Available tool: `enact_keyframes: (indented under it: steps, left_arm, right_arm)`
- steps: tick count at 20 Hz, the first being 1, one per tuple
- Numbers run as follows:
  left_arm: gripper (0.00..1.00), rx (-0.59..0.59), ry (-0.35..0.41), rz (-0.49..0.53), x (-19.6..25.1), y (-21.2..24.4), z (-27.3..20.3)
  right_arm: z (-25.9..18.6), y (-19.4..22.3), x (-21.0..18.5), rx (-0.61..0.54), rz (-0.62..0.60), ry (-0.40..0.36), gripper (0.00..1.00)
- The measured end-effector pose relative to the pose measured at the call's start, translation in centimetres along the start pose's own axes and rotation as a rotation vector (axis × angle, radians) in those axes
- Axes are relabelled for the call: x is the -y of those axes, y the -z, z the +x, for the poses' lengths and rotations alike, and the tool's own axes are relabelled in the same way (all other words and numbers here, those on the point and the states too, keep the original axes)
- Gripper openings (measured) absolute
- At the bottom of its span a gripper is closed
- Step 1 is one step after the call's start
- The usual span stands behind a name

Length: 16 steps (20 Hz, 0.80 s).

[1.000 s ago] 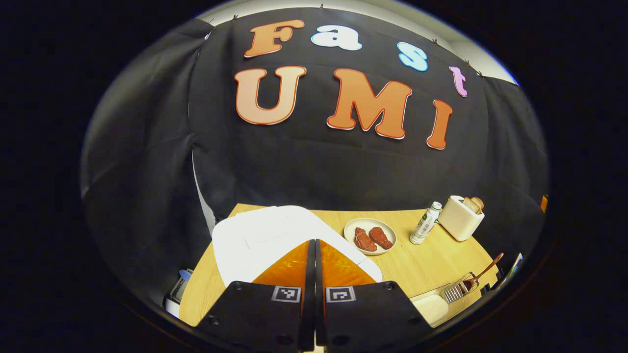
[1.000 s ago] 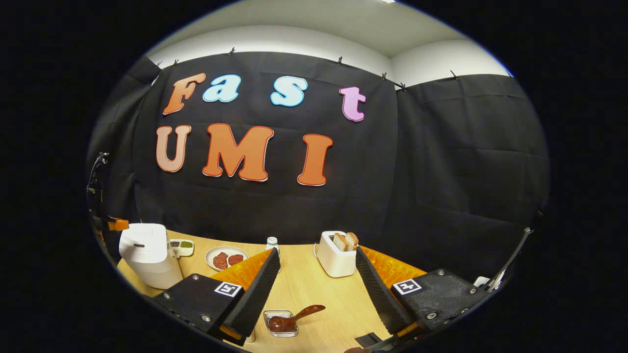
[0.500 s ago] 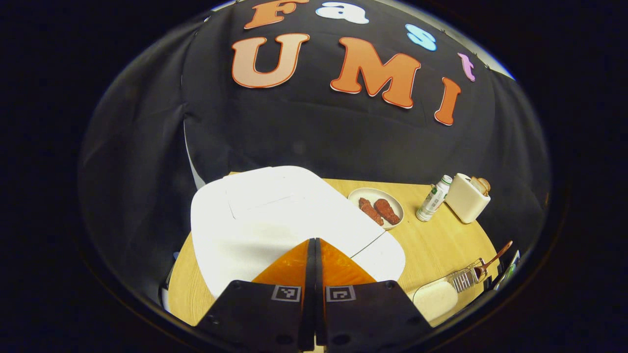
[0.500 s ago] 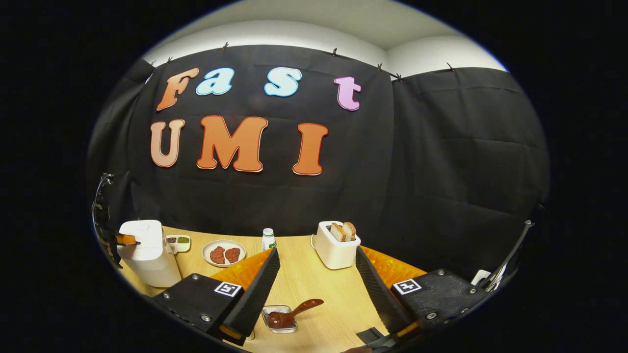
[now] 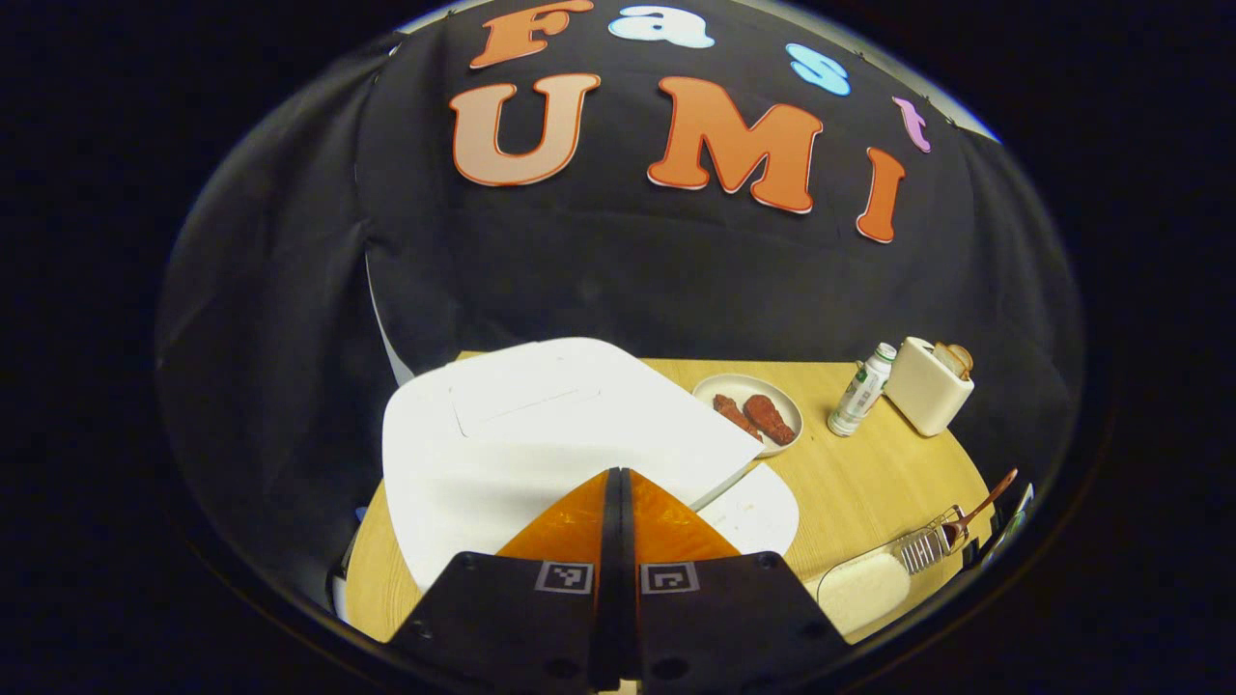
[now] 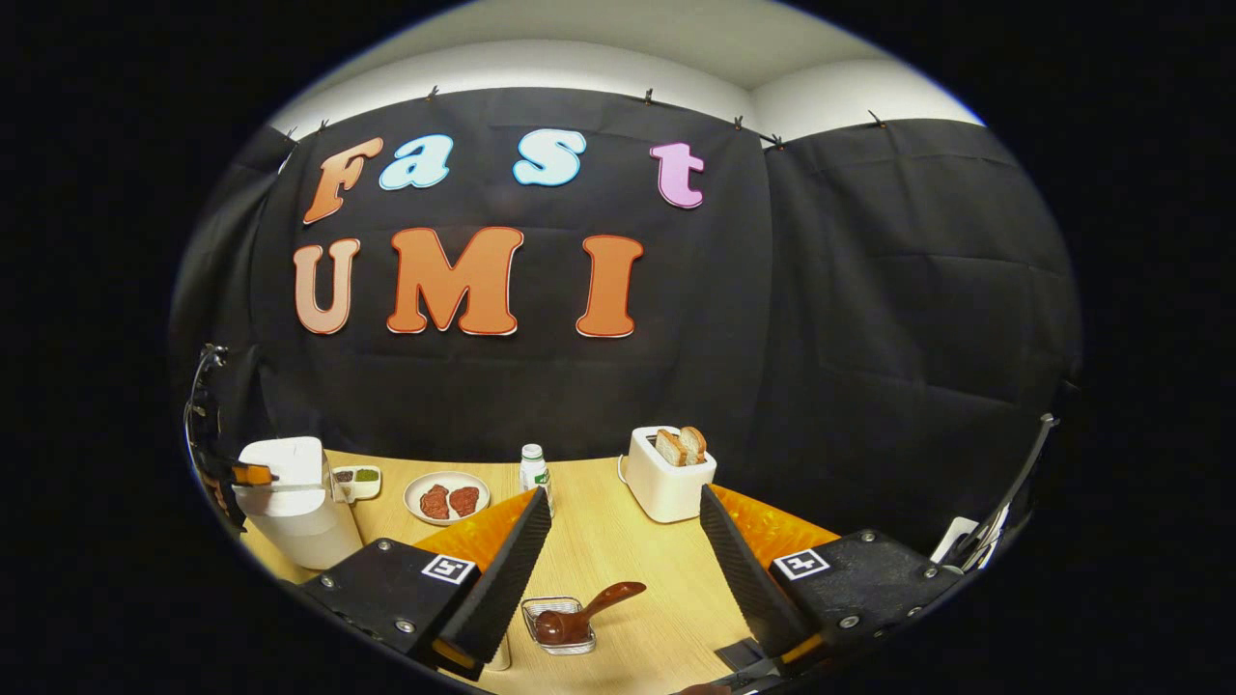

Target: Close the left gripper, press the button to open the rice cooker; take a wooden spoon from the chopstick holder with the right hand, scoop a spoonful of rice and pour it into the rice cooker, then put the wooden spoon back into the chopstick holder.

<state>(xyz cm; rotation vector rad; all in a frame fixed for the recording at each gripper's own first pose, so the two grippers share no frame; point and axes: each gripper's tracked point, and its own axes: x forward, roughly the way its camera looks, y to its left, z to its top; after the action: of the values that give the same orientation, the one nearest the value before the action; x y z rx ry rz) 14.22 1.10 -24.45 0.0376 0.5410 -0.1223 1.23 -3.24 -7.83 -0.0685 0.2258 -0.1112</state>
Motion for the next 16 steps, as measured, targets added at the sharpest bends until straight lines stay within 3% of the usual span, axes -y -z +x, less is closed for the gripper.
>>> enact_keyframes:
  steps: [4,7,12,16]
  left_arm:
    - [0.04,0.164,-0.055,-0.012,-1.1,-7.3,-3.7]
    - [0.05,0.272,-0.039,-0.018,-0.3,-11.5,-8.1]
    - [0.04,0.324,0.003,-0.039,1.0,-13.5,-12.7]
    - [0.05,0.371,-0.065,-0.02,-0.3,-13.8,-15.6]
  right_arm:
    - [-0.1,0.2,0.4,0.007,0.044,-0.002,0.97]
    - [0.1,0.6,1.0,0.021,0.044,0.013,0.96]
    - [0.4,1.3,1.0,0.044,0.034,0.007,0.96]
    - [1.2,2.9,0.3,0.053,0.028,-0.03,0.96]
